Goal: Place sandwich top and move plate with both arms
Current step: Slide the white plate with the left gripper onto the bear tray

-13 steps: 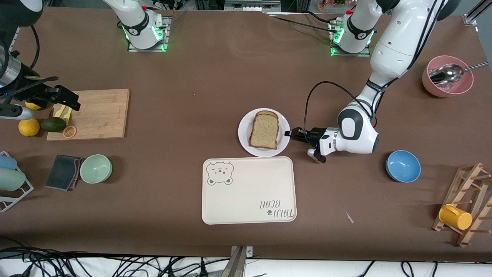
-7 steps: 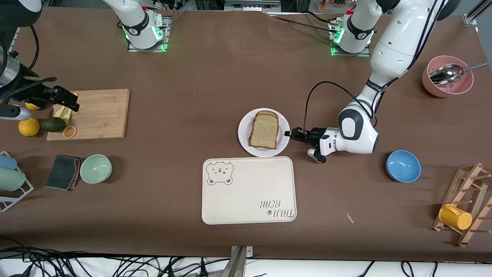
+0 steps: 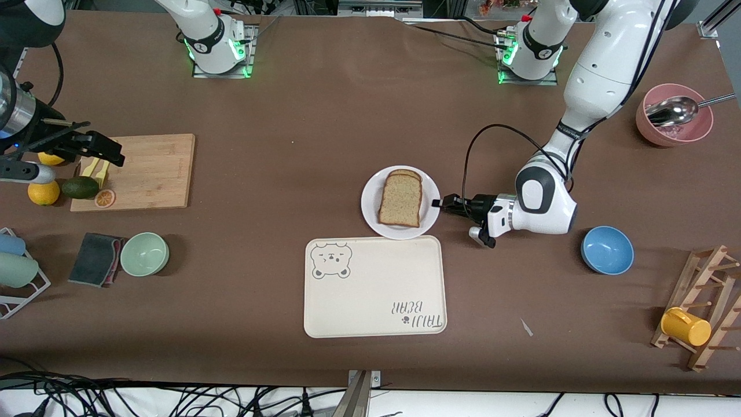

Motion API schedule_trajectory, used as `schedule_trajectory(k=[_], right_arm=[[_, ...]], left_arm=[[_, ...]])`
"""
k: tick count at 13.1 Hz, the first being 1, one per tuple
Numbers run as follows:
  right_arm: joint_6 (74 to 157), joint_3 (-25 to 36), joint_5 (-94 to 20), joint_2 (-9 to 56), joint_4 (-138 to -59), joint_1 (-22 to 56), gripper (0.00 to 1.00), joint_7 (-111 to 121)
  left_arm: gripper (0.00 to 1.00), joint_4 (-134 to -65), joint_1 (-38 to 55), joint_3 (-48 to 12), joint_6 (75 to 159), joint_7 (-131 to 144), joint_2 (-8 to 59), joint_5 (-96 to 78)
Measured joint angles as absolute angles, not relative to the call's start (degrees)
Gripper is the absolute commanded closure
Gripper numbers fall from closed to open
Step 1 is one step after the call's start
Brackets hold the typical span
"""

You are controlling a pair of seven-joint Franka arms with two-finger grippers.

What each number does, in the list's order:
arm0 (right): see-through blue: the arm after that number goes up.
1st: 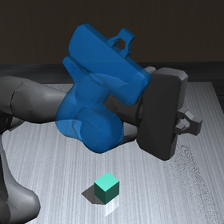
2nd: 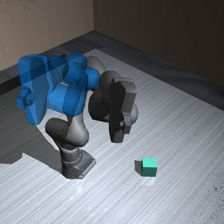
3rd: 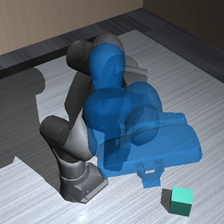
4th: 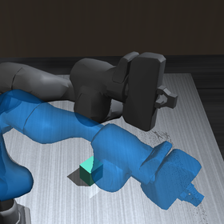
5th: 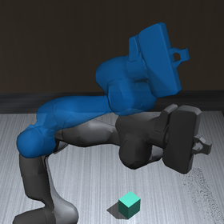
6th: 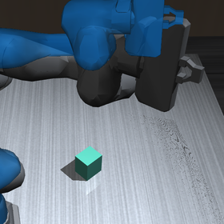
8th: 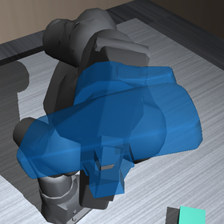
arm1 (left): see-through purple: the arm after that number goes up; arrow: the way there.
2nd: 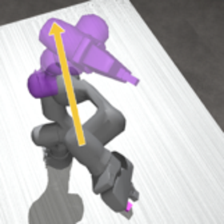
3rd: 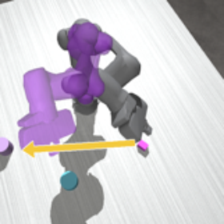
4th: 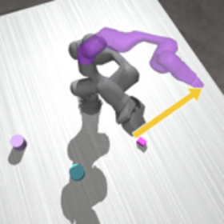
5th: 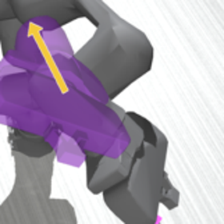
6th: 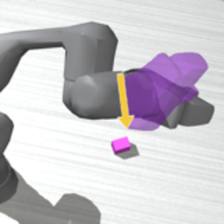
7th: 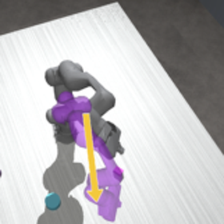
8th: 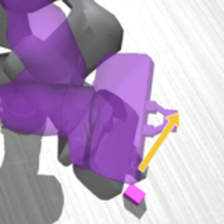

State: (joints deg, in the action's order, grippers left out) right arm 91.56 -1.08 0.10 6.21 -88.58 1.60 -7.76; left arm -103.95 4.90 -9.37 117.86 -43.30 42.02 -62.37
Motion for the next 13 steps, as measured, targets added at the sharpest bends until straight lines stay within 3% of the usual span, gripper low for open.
schedule_trajectory(k=[9,13], right_arm=[[90.1,-2.9,0.0,6.4,-88.6,1.8,0.0,-7.9],[91.1,-3.0,0.0,6.4,-88.6,1.9,0.0,-7.9]], left_arm=[[1.0,-92.9,2.8,-9.0,112.6,-33.4,42.5,-64.8],[1.0,-82.4,3.3,-9.0,112.7,-31.7,50.4,-67.9]])
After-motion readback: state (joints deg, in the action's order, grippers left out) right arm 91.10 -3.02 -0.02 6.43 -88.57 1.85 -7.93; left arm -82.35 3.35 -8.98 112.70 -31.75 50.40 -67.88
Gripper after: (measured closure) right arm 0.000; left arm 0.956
